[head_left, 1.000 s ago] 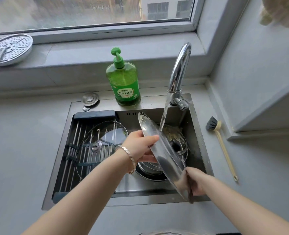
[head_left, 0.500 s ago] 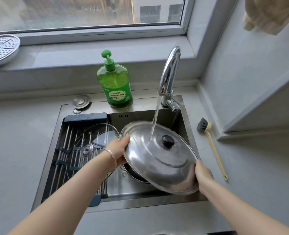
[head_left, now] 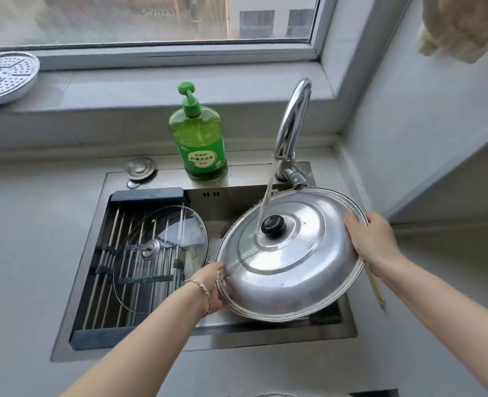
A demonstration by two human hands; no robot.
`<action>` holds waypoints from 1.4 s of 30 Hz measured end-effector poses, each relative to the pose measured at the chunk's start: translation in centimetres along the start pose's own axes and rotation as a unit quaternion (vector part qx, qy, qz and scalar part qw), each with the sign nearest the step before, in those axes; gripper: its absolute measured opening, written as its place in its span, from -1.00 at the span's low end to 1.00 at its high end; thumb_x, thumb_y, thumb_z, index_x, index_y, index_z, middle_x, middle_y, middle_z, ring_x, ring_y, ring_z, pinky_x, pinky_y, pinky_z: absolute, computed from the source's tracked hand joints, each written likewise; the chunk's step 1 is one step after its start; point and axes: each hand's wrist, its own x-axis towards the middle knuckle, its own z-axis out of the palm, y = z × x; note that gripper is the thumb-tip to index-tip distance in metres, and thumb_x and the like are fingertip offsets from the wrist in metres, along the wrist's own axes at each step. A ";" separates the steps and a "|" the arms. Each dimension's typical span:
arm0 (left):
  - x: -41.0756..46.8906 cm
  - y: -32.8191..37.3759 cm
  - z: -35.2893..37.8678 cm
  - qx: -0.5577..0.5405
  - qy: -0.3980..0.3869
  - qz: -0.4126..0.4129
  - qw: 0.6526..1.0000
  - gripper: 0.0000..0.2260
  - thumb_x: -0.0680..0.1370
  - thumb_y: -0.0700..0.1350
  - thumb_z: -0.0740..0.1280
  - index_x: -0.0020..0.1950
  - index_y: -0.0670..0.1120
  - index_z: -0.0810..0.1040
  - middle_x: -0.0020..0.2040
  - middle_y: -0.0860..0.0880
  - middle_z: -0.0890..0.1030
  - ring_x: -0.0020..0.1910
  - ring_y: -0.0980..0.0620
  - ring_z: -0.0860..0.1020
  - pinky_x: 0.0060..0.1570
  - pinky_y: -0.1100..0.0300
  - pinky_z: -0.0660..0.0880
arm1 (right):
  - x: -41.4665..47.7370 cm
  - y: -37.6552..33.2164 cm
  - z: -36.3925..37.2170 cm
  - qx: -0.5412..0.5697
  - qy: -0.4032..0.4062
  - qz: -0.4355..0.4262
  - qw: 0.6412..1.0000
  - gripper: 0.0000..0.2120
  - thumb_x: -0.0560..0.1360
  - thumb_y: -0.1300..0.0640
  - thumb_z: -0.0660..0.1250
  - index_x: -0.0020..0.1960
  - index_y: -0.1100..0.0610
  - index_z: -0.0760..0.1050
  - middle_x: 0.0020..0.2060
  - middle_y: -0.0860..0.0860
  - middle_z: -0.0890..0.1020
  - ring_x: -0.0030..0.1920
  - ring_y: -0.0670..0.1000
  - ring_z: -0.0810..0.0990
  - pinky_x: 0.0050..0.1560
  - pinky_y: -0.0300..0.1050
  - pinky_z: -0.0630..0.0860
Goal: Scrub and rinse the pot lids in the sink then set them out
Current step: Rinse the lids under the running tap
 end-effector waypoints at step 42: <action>0.6 0.7 0.0 0.235 0.074 0.044 0.968 -0.53 0.60 0.04 0.17 0.41 -0.20 0.28 0.36 -0.18 0.38 0.25 -0.15 0.42 0.23 -0.05 0.40 | -1.8 -0.8 -1.4 0.122 -0.079 0.040 0.989 -0.82 0.52 0.40 0.22 0.02 0.18 0.47 -0.15 0.14 0.55 -0.25 0.04 0.50 -0.38 -0.31 0.47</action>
